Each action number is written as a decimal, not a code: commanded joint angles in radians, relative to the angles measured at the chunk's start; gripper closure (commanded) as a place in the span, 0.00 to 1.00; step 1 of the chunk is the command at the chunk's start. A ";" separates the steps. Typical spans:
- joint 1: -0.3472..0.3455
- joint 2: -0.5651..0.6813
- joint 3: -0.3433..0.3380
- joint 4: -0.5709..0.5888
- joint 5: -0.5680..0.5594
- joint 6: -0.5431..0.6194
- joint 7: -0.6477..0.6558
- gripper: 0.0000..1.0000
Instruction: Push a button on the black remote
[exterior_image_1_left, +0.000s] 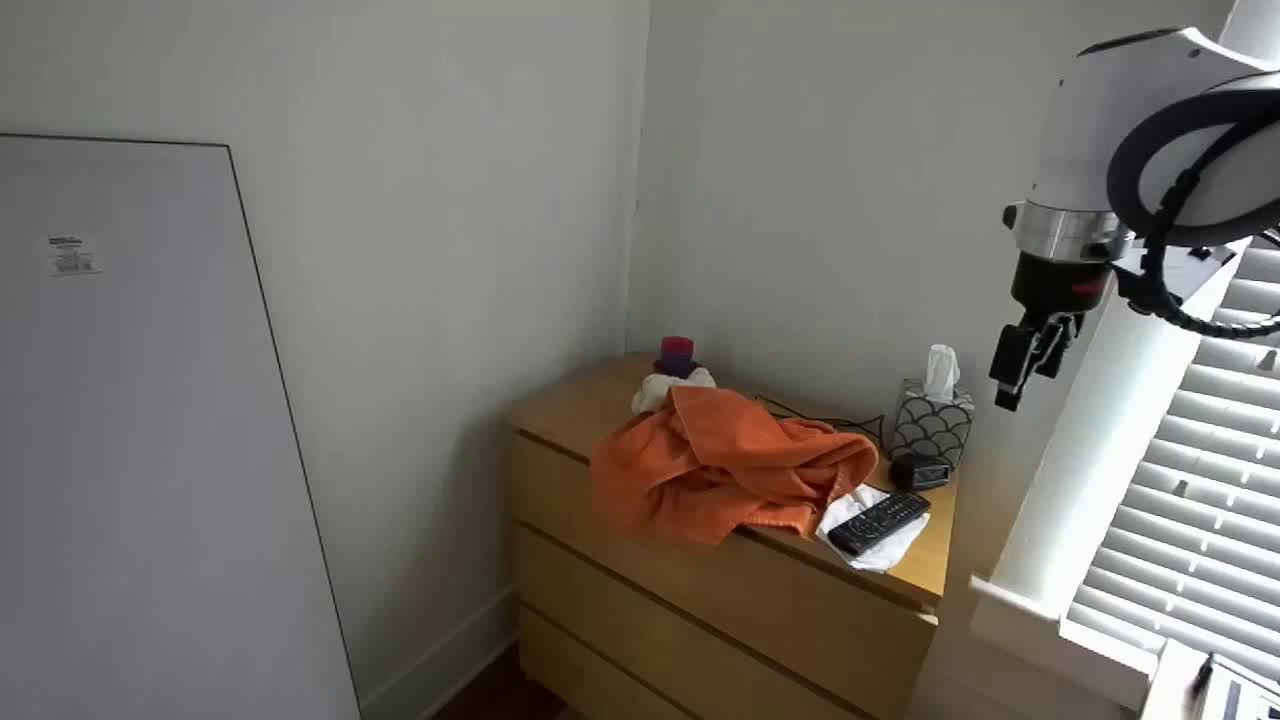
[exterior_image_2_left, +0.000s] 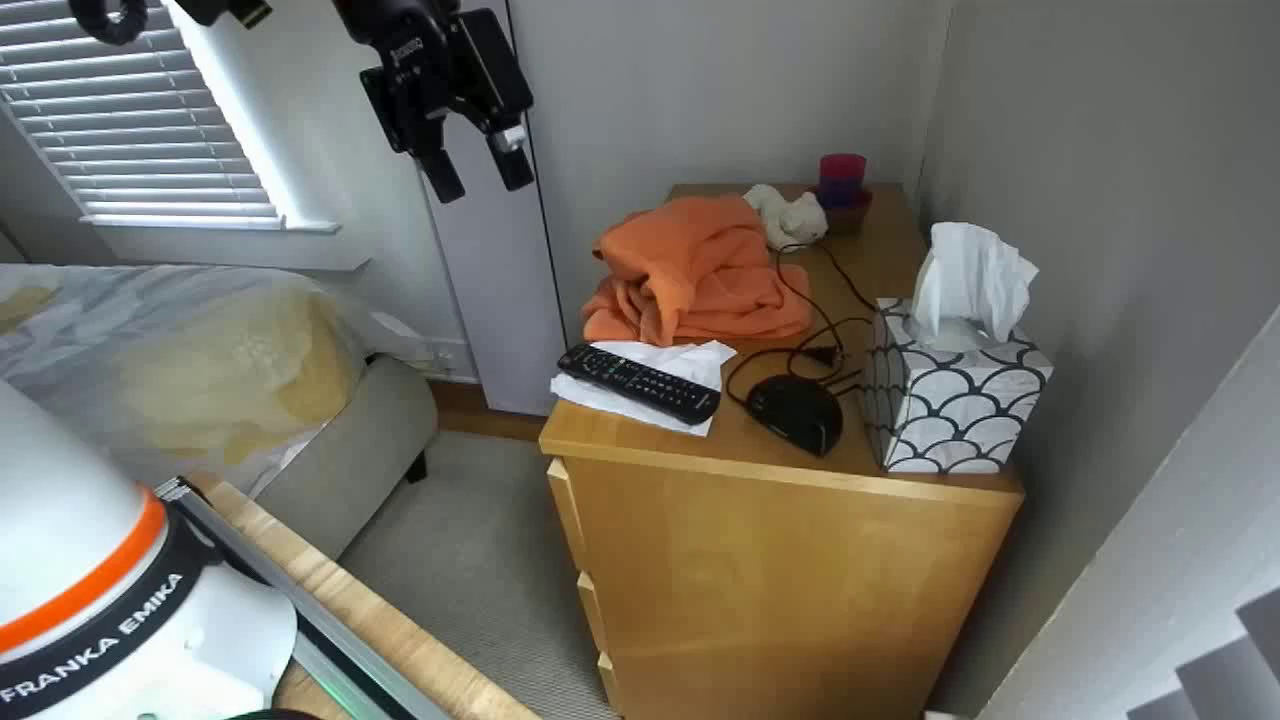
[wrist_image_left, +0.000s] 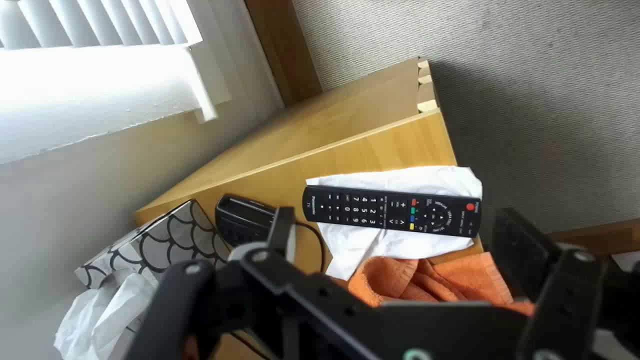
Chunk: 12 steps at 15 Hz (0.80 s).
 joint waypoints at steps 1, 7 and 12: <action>0.014 0.002 -0.012 -0.002 -0.009 -0.005 0.008 0.00; 0.027 0.027 -0.023 -0.003 0.005 -0.029 -0.022 0.00; 0.086 0.169 -0.050 -0.004 0.052 0.108 -0.059 0.00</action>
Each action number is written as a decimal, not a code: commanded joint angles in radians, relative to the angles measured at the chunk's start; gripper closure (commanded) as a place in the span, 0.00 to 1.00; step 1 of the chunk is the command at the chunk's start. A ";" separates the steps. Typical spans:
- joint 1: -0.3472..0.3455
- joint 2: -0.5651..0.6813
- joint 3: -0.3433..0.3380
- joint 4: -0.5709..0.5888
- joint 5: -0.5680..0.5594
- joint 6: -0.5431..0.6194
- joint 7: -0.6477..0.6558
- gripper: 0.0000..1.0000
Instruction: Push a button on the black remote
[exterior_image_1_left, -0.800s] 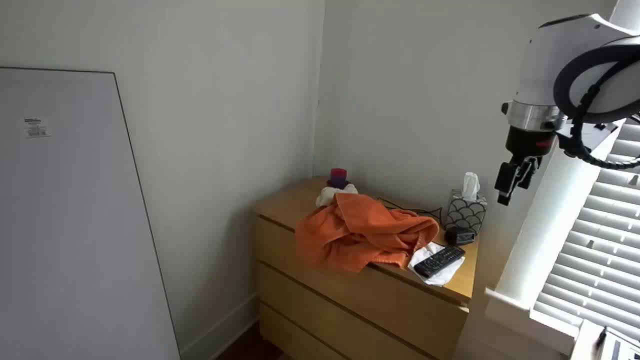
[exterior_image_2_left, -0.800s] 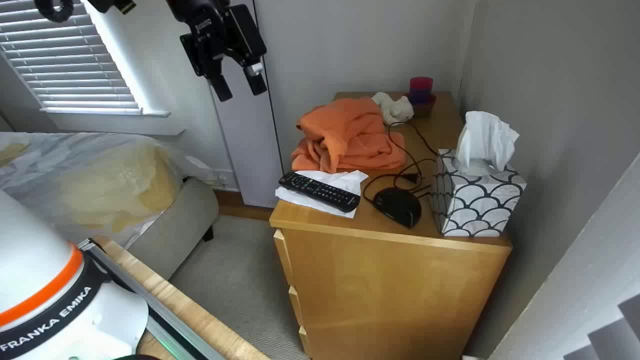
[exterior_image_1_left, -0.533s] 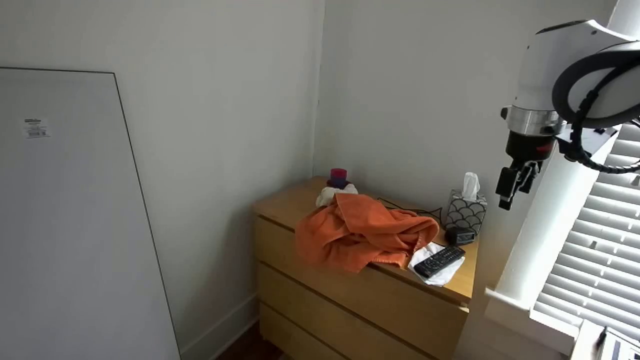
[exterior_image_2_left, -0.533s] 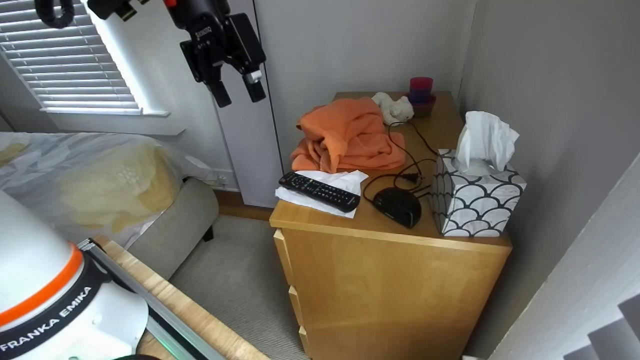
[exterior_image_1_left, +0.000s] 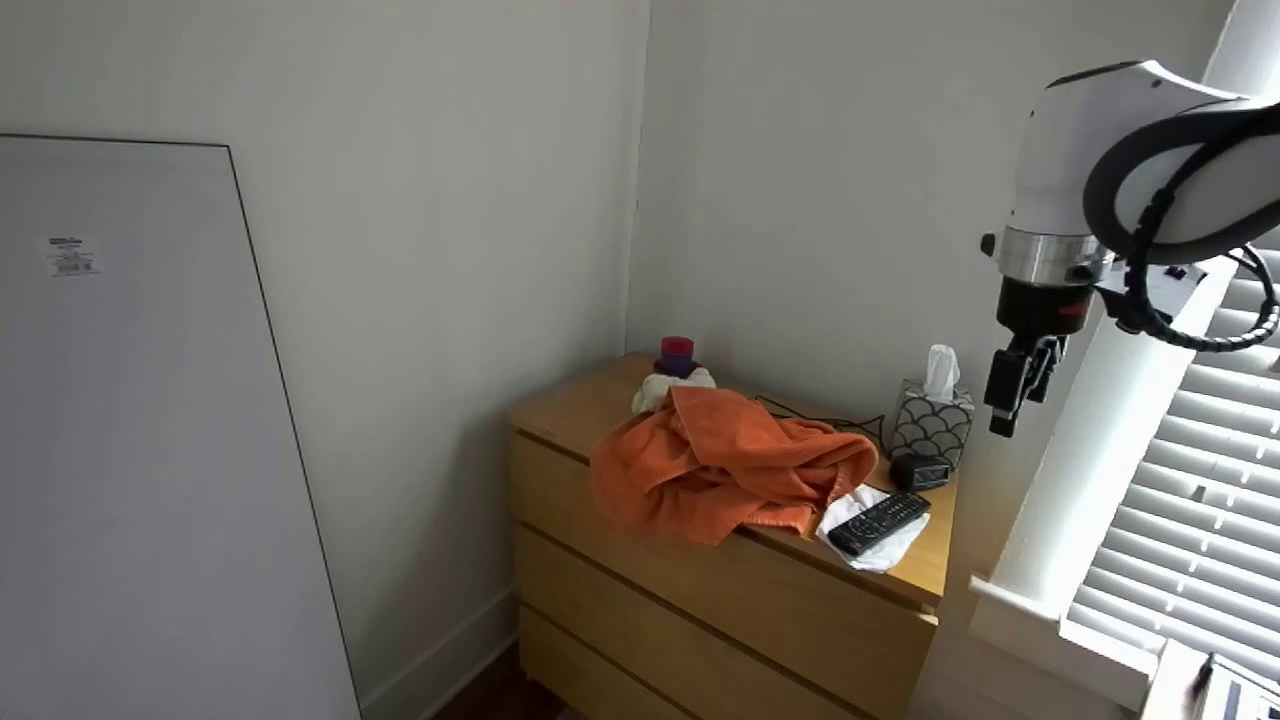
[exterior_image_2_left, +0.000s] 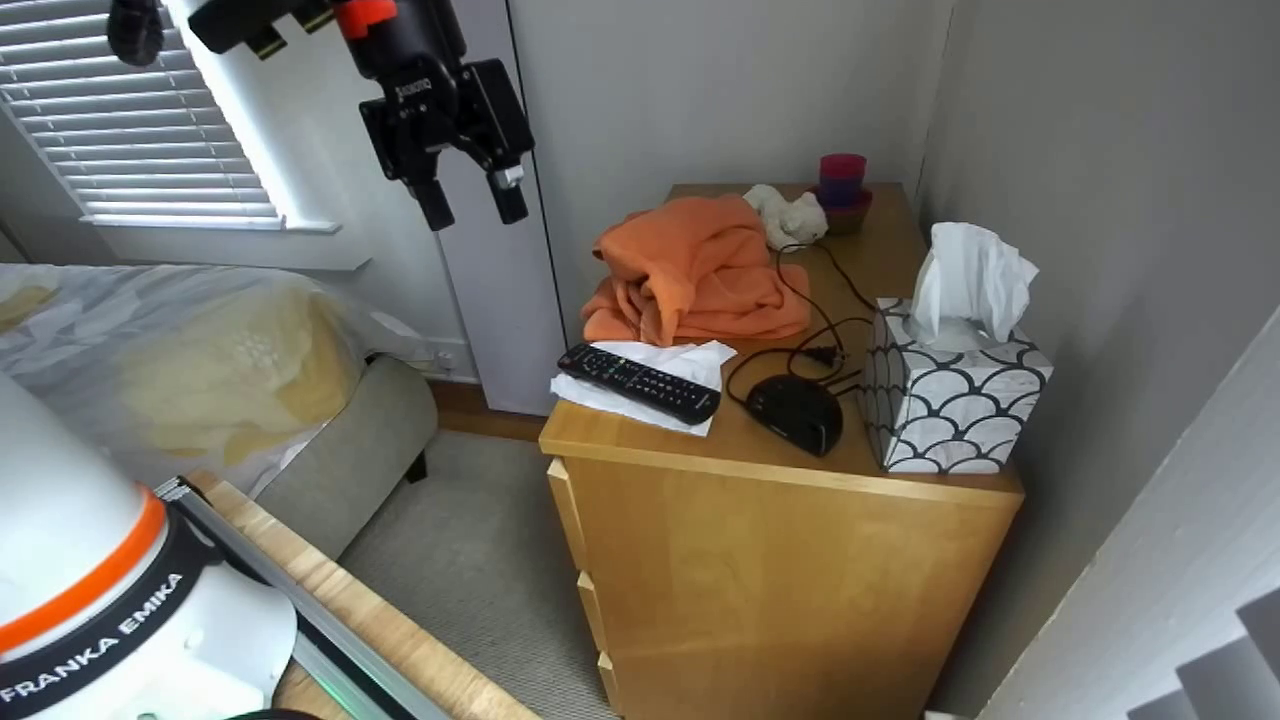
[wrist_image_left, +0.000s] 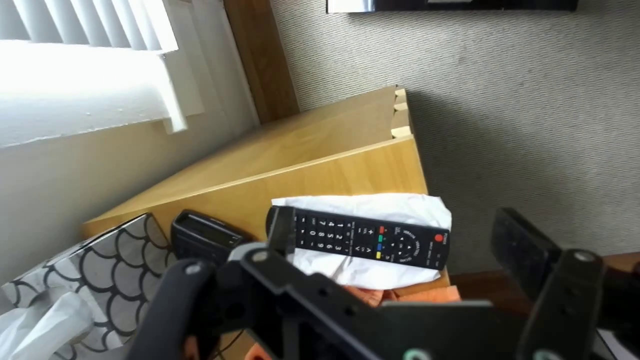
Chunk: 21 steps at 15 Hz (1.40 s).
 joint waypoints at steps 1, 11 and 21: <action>0.041 0.128 -0.028 0.010 0.035 0.128 -0.007 0.00; 0.024 0.431 -0.081 0.028 0.117 0.509 -0.018 0.77; -0.024 0.658 -0.078 0.041 0.074 0.761 0.072 1.00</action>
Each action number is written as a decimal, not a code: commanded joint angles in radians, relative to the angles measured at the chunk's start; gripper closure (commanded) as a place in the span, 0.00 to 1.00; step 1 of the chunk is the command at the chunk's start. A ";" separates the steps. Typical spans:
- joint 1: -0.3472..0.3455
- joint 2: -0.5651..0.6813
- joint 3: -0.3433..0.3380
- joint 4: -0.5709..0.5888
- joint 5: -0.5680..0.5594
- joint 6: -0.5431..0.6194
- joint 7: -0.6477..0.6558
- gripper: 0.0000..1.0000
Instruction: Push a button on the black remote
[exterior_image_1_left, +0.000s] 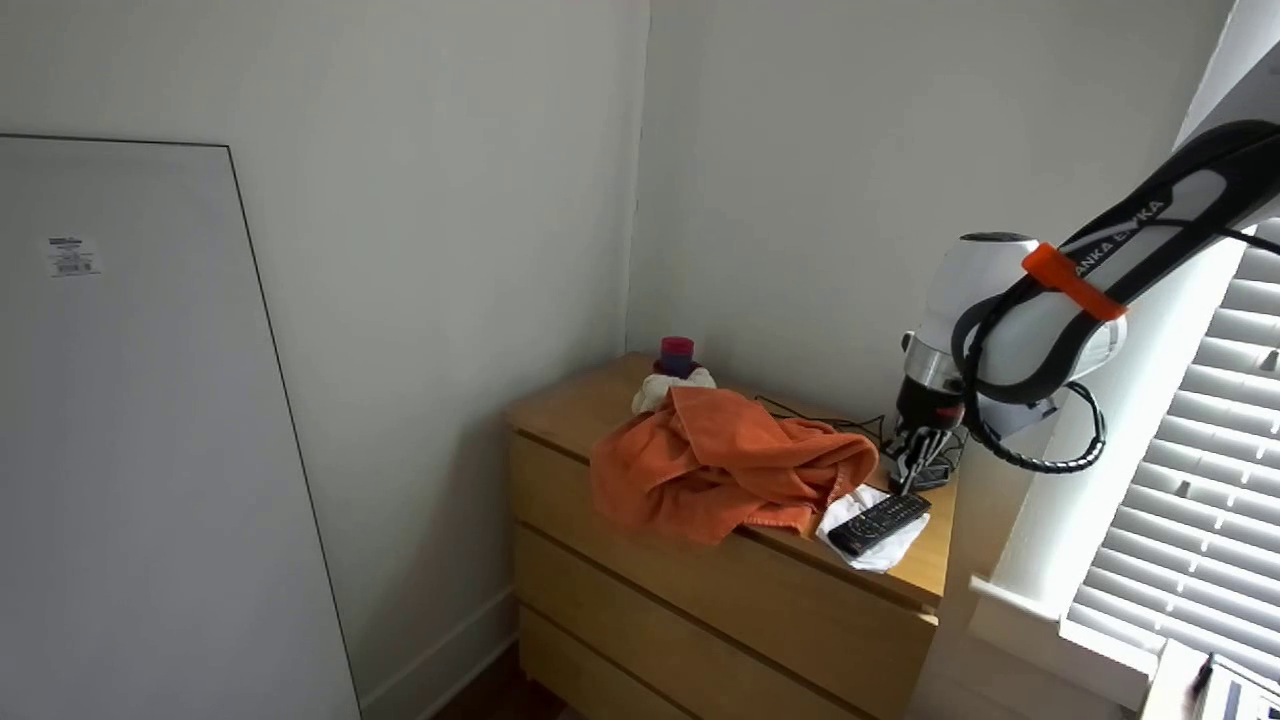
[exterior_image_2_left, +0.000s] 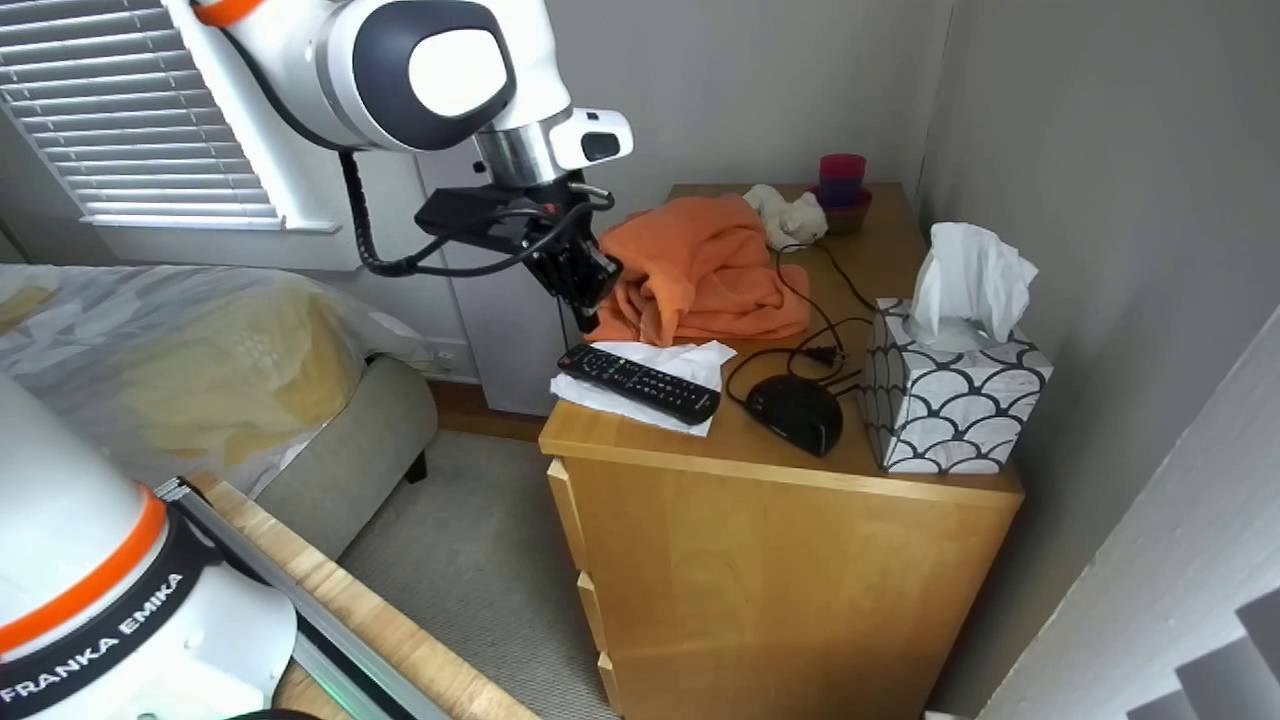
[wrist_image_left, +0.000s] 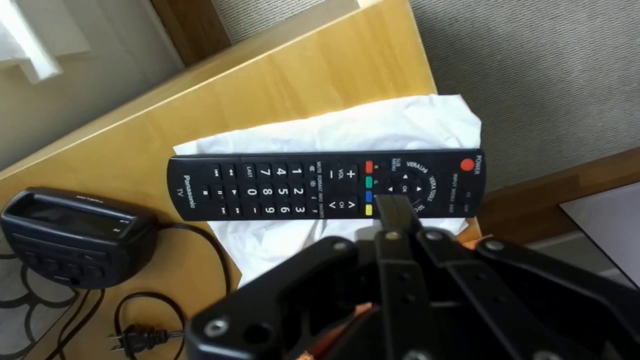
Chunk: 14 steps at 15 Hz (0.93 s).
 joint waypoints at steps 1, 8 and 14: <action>-0.022 0.093 0.008 0.029 -0.051 0.077 0.074 1.00; 0.007 0.196 -0.016 0.109 -0.190 0.050 0.358 1.00; 0.015 0.192 -0.023 0.101 -0.152 0.077 0.316 0.99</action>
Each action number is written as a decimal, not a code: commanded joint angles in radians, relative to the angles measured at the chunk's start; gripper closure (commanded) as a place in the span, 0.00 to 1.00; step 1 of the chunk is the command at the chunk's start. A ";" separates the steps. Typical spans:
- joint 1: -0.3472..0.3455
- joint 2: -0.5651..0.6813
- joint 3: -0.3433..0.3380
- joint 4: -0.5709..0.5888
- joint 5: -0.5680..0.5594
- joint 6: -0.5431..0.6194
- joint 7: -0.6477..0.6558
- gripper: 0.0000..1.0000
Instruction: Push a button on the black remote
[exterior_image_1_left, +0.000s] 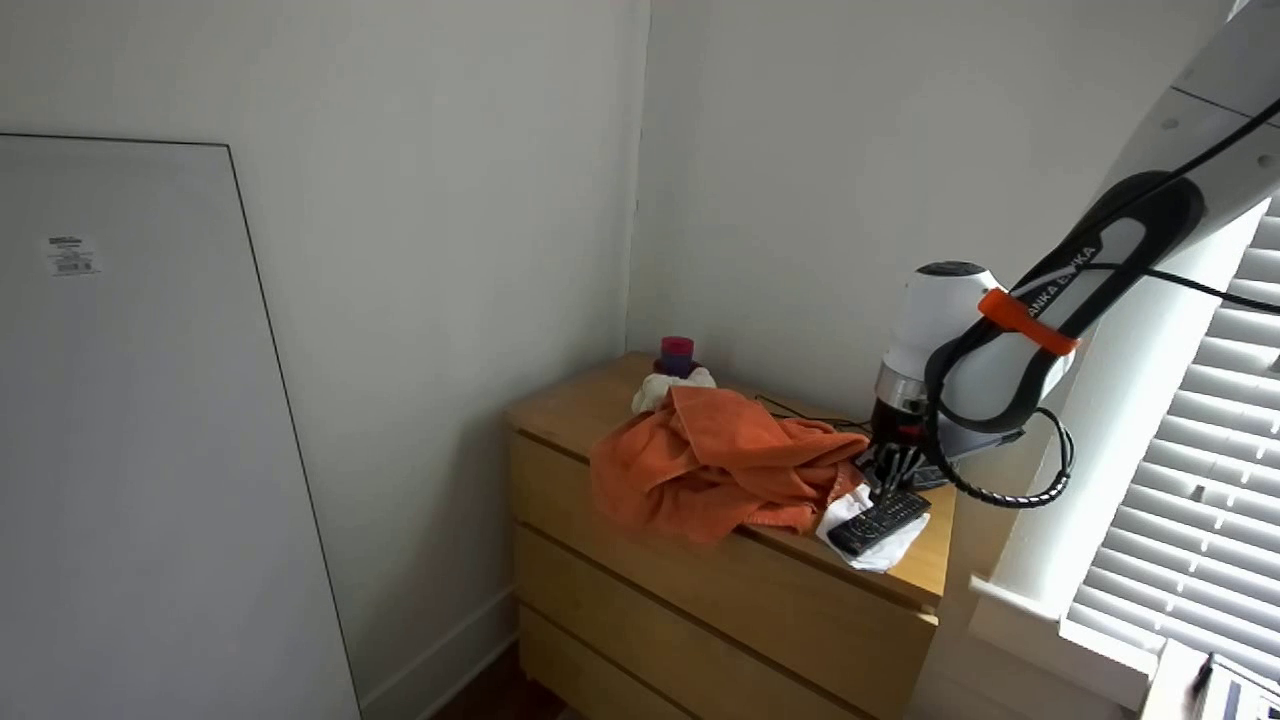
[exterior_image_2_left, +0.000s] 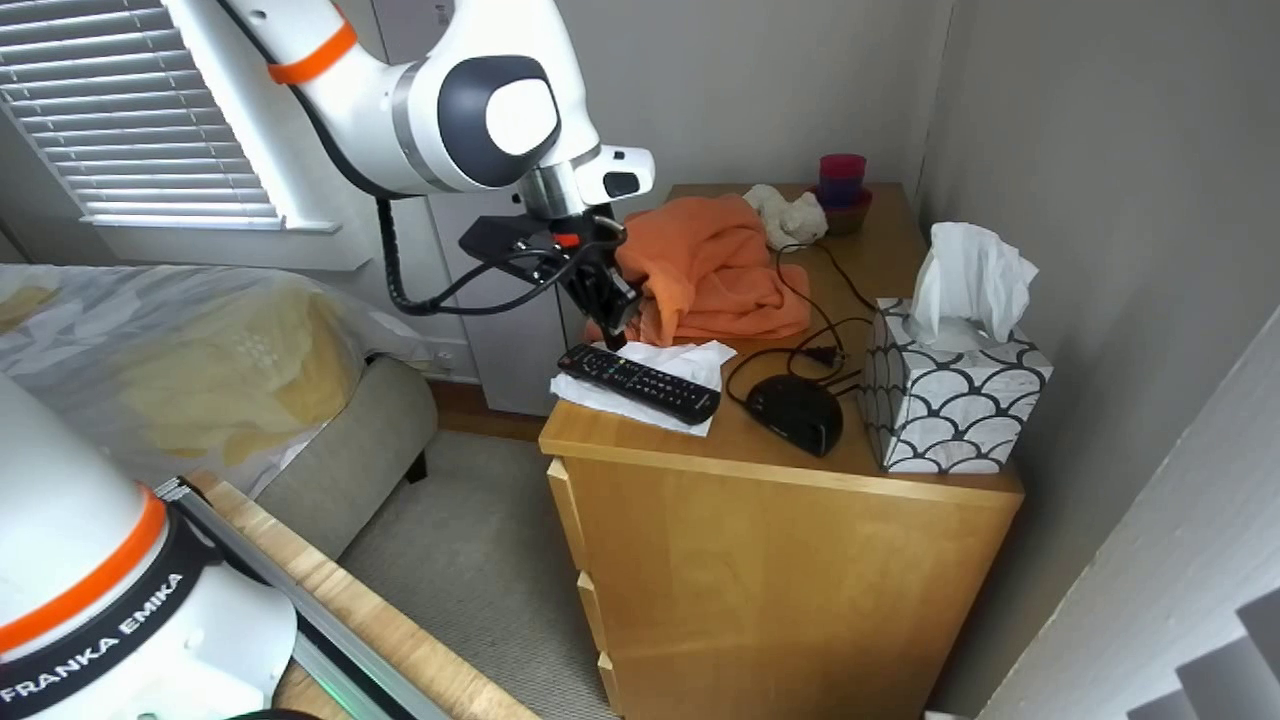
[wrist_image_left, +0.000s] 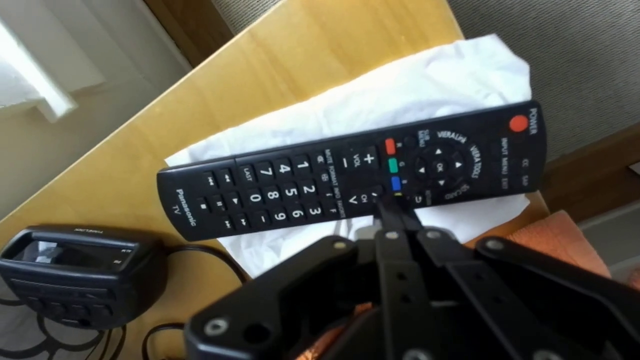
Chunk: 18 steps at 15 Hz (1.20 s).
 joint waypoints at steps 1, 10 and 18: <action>0.021 0.000 -0.021 0.001 0.007 -0.002 -0.006 1.00; 0.050 0.029 -0.062 0.024 -0.162 0.006 0.129 1.00; 0.083 0.077 -0.071 0.047 -0.284 -0.001 0.240 1.00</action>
